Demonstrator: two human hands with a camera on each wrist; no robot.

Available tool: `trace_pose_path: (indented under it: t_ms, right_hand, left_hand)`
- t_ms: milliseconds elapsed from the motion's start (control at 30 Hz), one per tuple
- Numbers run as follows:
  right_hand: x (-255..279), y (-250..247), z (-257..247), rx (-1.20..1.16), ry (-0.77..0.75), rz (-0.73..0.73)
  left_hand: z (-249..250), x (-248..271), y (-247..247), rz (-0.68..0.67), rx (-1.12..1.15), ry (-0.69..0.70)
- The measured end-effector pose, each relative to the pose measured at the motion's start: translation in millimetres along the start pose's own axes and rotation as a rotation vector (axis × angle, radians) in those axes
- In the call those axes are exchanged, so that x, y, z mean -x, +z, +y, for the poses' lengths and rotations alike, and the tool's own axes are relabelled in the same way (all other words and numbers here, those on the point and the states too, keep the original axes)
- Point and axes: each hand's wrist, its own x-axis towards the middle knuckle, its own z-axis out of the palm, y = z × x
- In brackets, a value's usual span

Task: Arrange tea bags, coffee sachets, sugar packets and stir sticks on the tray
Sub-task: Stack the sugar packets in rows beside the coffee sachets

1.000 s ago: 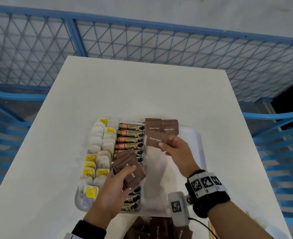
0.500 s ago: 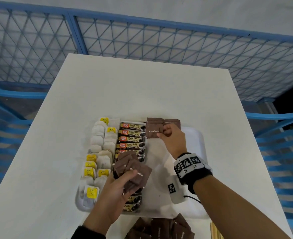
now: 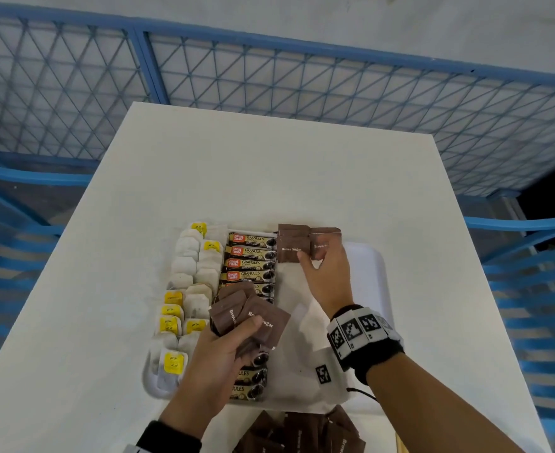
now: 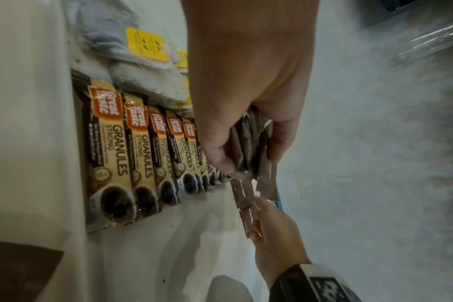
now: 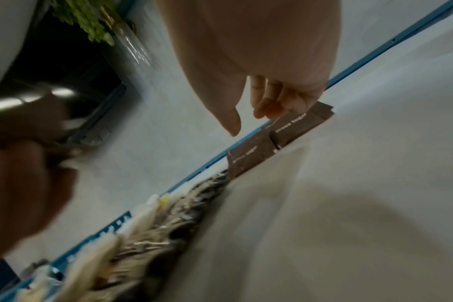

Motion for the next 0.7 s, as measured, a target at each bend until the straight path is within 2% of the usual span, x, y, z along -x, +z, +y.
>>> trace_pose_path:
  t_ms: [100,200,367,467,533,700]
  right_hand:
    - [18.7,-10.2,-13.9,0.012,0.002,-0.074]
    - [39.8,-20.2,-26.7,-0.009,0.11,-0.278]
    - [72.1,-36.2,-44.3,-0.22,0.329,-0.489]
    - [83.3,-40.4,-48.6,-0.3,0.337,-0.648]
    - [86.8,-39.4,-48.3,-0.323,0.327,-0.679]
    - [82.4,-38.6,-43.1,-0.508,0.389,-0.612]
  left_hand:
    - [-0.7,0.0,0.5,0.003,0.014,0.012]
    - [-0.9,-0.4,1.5,0.023,0.037,0.03]
    - [0.1,-1.2,3.7,0.055,0.077,0.058]
    - [0.4,-0.4,3.1,0.068,0.077,0.068]
    - [0.4,-0.2,3.1,0.064,0.083,0.067]
    - [-1.7,-1.4,-0.2,0.097,0.167,0.013]
